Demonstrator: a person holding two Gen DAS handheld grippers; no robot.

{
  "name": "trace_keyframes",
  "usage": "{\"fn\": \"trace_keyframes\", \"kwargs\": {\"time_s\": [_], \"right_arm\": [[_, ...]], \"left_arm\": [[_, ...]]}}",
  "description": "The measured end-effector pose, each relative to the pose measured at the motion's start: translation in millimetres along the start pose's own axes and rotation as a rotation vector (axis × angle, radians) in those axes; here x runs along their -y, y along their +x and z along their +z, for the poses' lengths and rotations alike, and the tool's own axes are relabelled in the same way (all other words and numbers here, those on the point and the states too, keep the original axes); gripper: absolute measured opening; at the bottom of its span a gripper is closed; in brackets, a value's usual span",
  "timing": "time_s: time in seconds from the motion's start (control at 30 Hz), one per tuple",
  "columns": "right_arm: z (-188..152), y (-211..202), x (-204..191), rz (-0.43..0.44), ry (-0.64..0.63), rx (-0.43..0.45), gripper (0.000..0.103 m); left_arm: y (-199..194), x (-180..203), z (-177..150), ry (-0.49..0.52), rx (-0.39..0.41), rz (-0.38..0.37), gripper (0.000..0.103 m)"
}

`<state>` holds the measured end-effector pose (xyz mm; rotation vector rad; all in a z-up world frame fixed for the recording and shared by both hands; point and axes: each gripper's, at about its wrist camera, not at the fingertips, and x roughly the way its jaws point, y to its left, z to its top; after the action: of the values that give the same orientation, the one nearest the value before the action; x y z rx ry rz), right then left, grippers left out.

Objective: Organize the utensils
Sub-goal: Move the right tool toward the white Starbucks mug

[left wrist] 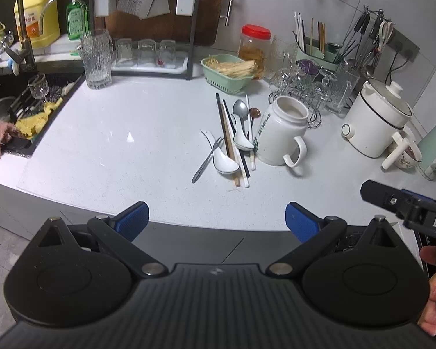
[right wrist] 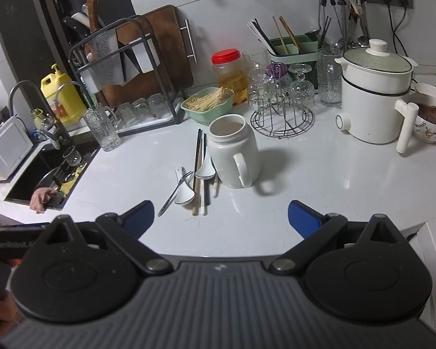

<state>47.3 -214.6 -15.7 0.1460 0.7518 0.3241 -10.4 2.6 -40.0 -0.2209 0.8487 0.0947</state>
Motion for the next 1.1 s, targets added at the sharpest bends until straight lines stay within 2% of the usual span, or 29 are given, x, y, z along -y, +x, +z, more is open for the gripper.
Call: {"fn": "trace_keyframes", "kwargs": {"time_s": [0.33,0.6,0.8,0.93,1.1], "right_arm": [[-8,12,5,0.048,-0.068,-0.04,0.097],[-3,36,7,0.094,-0.055,-0.054,0.098],[6,60,11,0.055,-0.058,-0.009,0.098],[15,78,15,0.02,-0.069,-0.015,0.098],[22,97,20,0.041,-0.067,-0.023,0.098]], "left_arm": [[21,-1,-5,-0.026,-0.013,0.048,0.102],[46,-6,-3,-0.022,-0.074,0.071,0.102],[66,-15,5,-0.003,-0.093,0.062,0.102],[87,-17,17,0.009,-0.098,0.059,0.102],[113,-17,35,0.009,-0.09,0.049,0.102]]}}
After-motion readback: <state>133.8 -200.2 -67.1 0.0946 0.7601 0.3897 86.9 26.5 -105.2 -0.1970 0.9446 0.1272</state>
